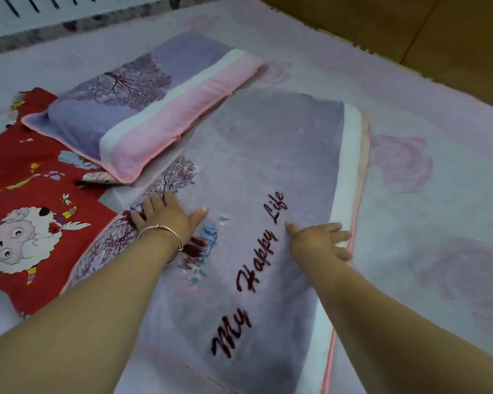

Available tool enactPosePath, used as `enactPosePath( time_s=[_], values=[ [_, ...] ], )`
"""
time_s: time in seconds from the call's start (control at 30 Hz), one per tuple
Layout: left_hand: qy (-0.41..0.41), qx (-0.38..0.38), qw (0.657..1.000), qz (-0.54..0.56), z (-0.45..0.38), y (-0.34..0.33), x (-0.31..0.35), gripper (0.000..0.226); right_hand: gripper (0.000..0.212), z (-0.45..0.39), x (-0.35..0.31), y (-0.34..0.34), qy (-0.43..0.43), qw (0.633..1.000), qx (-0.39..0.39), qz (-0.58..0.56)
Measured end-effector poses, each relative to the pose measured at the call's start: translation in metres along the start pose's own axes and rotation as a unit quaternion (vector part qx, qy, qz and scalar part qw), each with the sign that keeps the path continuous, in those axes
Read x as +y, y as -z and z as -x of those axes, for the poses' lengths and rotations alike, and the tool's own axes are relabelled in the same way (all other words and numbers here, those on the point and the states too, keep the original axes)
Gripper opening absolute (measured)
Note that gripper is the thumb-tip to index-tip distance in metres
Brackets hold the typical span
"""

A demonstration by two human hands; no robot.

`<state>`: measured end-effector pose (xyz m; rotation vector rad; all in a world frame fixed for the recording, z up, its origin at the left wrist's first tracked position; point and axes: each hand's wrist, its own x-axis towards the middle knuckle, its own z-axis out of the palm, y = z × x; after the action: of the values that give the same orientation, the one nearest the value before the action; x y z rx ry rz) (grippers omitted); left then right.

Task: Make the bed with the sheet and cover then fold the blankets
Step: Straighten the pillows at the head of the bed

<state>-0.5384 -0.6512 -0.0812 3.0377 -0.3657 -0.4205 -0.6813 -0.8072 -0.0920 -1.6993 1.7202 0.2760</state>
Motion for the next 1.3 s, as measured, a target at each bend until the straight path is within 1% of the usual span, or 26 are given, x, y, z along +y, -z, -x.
enactPosePath(
  time_s=[0.07, 0.17, 0.3, 0.37, 0.43, 0.5, 0.57, 0.63, 0.7, 0.8, 0.93, 1.07, 1.17, 1.3],
  values=[
    [0.021, -0.007, 1.0, 0.004, -0.016, 0.0, 0.009, 0.09, 0.106, -0.016, -0.007, 0.0, -0.01, 1.0, 0.021, -0.004],
    [0.043, 0.025, 0.998, 0.029, -0.045, -0.001, 0.022, 0.092, 0.106, -0.038, -0.018, 0.0, -0.008, 0.998, 0.062, 0.001],
    [0.085, 0.022, 0.994, 0.065, -0.081, -0.004, 0.028, 0.098, 0.098, -0.058, -0.022, -0.005, 0.014, 0.991, 0.13, 0.035],
    [0.101, 0.034, 0.993, 0.051, -0.095, -0.006, 0.025, 0.102, 0.093, -0.065, -0.021, -0.007, 0.029, 0.988, 0.144, 0.049],
    [0.088, 0.045, 0.994, 0.038, -0.104, -0.005, 0.023, 0.098, 0.085, -0.073, -0.022, -0.005, 0.046, 0.986, 0.149, 0.063],
    [0.054, 0.036, 0.997, 0.044, -0.108, -0.004, 0.024, 0.08, 0.072, -0.08, -0.021, 0.0, 0.065, 0.983, 0.159, 0.059],
    [0.015, 0.023, 0.999, 0.021, -0.108, -0.001, 0.025, 0.065, 0.053, -0.086, -0.02, 0.006, 0.088, 0.983, 0.157, 0.015],
    [-0.012, 0.036, 0.999, -0.01, -0.105, 0.001, 0.028, 0.059, 0.037, -0.093, -0.018, 0.015, 0.105, 0.983, 0.136, -0.058],
    [-0.022, 0.057, 0.998, -0.02, -0.099, 0.005, 0.031, 0.057, 0.032, -0.096, -0.017, 0.024, 0.118, 0.983, 0.11, -0.089],
    [-0.031, 0.079, 0.996, -0.01, -0.087, 0.012, 0.037, 0.057, 0.032, -0.095, -0.018, 0.042, 0.134, 0.982, 0.09, -0.094],
    [-0.014, 0.088, 0.995, 0.036, -0.063, 0.014, 0.055, 0.064, 0.034, -0.097, -0.021, 0.072, 0.156, 0.979, 0.106, -0.081],
    [0.031, 0.076, 0.986, 0.144, -0.03, 0.013, 0.096, 0.053, 0.029, -0.114, -0.025, 0.121, 0.209, 0.964, 0.15, -0.064],
    [0.056, 0.074, 0.972, 0.218, -0.012, 0.01, 0.133, 0.059, 0.033, -0.133, -0.034, 0.158, 0.25, 0.95, 0.185, -0.037],
    [0.074, 0.072, 0.958, 0.267, -0.006, 0.007, 0.186, 0.051, 0.032, -0.17, -0.048, 0.206, 0.276, 0.938, 0.207, -0.02]
  ],
)
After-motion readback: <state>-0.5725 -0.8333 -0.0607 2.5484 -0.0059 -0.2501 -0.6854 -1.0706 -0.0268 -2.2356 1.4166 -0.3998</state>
